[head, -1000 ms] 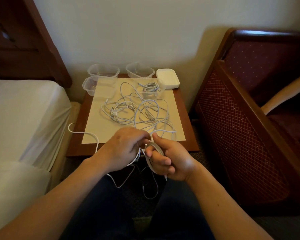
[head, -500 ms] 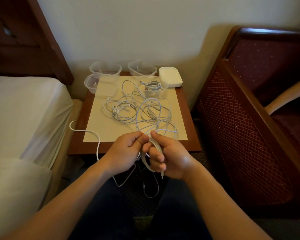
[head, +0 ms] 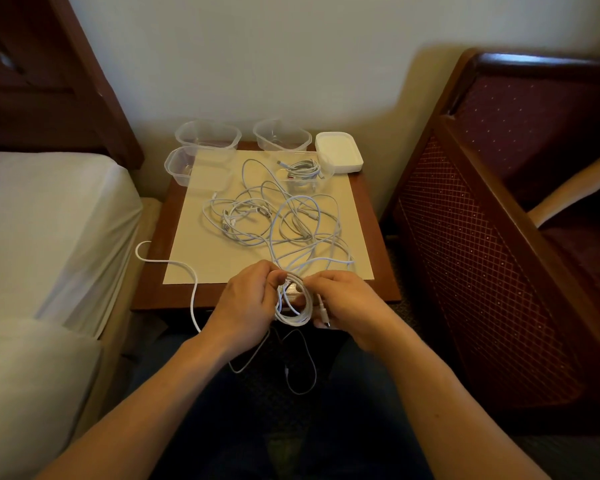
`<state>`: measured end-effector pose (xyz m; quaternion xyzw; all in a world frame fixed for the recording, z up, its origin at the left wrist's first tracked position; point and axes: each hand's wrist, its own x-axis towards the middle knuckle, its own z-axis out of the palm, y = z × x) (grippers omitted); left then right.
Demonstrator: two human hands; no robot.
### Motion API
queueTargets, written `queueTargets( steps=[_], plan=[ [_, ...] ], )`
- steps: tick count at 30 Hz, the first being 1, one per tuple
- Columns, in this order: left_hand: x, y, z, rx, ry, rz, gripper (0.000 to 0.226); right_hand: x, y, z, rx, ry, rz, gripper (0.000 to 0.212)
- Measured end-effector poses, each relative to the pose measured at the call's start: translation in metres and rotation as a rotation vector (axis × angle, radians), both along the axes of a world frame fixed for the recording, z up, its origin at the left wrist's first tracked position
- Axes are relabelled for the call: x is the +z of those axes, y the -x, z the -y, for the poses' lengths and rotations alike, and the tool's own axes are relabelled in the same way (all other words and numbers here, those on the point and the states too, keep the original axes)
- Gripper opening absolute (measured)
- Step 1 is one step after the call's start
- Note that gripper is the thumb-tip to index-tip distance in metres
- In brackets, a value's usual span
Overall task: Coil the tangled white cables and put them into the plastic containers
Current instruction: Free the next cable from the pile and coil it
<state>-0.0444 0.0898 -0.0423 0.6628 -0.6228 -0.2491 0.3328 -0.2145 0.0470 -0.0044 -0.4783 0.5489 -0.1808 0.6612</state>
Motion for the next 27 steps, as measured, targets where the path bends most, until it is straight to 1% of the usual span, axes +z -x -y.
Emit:
queueTargets(
  steps=[2,4,8,9,12,13,17,20,22,25,27],
  plan=[
    [-0.001,-0.003,0.0,0.016,-0.008,0.008,0.024,0.001,0.006,0.002,0.06,-0.05,0.034,0.025],
    [-0.001,-0.005,0.0,0.019,-0.006,0.019,0.023,0.001,0.012,0.003,0.117,-0.016,0.029,0.019],
    [-0.002,-0.004,0.001,-0.021,0.01,0.09,0.02,0.002,0.02,0.01,0.093,0.129,-0.117,0.017],
    [-0.003,-0.003,0.001,-0.028,0.021,0.113,0.018,0.003,0.021,0.012,0.086,0.138,-0.135,0.016],
    [-0.002,-0.002,0.001,-0.001,0.04,0.148,0.017,0.009,0.021,0.012,0.081,0.043,-0.053,0.01],
    [-0.002,0.0,0.001,0.012,0.035,0.146,0.017,0.011,0.021,0.011,0.082,0.016,-0.026,0.011],
    [0.0,0.005,0.002,0.061,0.011,0.084,0.017,0.01,0.017,0.007,-0.013,-0.044,0.092,0.028],
    [0.003,0.008,0.003,0.08,-0.026,-0.001,0.022,0.007,0.013,0.003,-0.098,-0.021,0.179,0.029],
    [0.006,0.01,0.002,0.059,-0.051,-0.044,0.027,0.002,0.013,0.001,-0.093,0.041,0.133,0.025],
    [0.011,0.016,0.001,0.017,-0.067,-0.116,0.028,-0.008,0.016,0.003,-0.017,0.226,-0.038,0.026],
    [0.011,0.017,0.0,0.005,-0.069,-0.182,0.03,-0.01,0.02,0.005,0.017,0.288,-0.017,0.026]
  ],
)
